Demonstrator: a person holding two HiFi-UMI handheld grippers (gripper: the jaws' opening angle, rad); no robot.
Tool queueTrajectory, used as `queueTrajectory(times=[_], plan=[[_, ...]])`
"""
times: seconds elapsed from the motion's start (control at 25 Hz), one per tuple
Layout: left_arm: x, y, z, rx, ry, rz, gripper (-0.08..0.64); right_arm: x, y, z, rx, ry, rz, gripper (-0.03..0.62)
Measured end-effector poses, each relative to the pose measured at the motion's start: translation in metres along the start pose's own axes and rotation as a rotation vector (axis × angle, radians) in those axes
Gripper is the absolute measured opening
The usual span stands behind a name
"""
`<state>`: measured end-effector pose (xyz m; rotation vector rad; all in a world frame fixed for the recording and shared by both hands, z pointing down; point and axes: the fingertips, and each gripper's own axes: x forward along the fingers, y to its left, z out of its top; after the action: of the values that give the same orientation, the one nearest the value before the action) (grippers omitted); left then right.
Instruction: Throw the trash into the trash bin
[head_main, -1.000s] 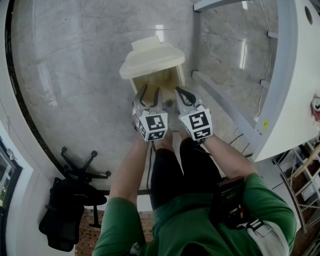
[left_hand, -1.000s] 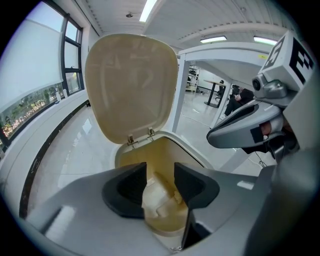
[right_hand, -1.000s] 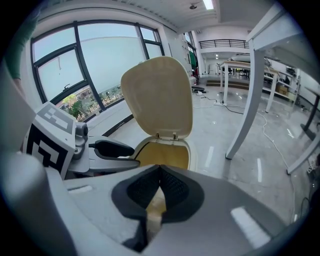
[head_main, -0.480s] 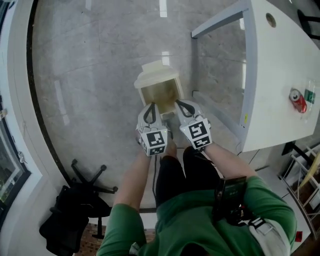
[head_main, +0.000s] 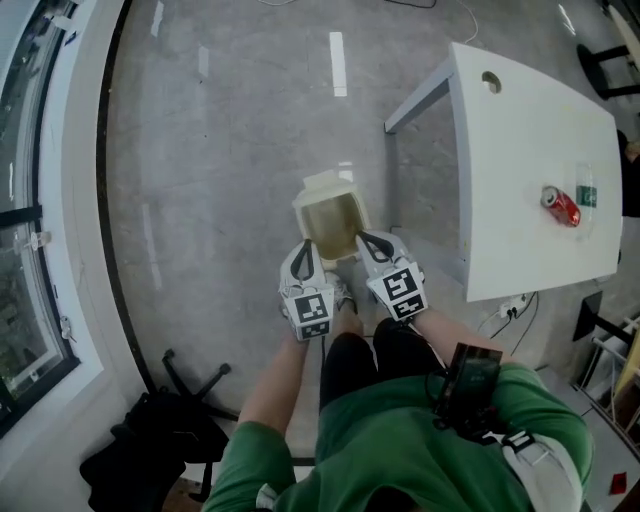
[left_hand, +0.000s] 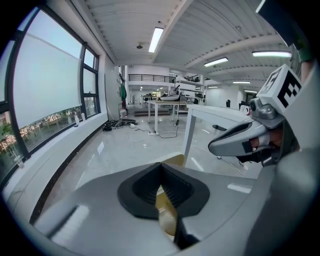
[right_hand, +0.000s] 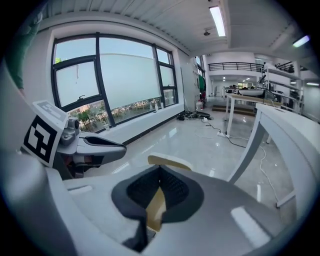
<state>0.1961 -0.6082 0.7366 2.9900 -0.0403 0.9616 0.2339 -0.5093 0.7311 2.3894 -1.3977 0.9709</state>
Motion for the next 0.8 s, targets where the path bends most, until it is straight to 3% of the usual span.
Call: queueTrajectory(times=[0.36, 0.52, 0.8], plan=[[-0.078, -0.007, 0.088, -0.025, -0.19, -0.012, 0.006, -0.084, 0.01, 0.073, -0.039, -0.14, -0.048, 0.004], [-0.105, -0.015, 0.126, -0.016, -0.302, 0.03, 0.006, -0.121, 0.002, 0.107, -0.064, -0.236, -0.075, 0.003], [-0.165, -0.056, 0.177, 0.017, -0.403, 0.079, 0.005, -0.198, 0.009, 0.147, -0.101, -0.381, -0.028, 0.003]])
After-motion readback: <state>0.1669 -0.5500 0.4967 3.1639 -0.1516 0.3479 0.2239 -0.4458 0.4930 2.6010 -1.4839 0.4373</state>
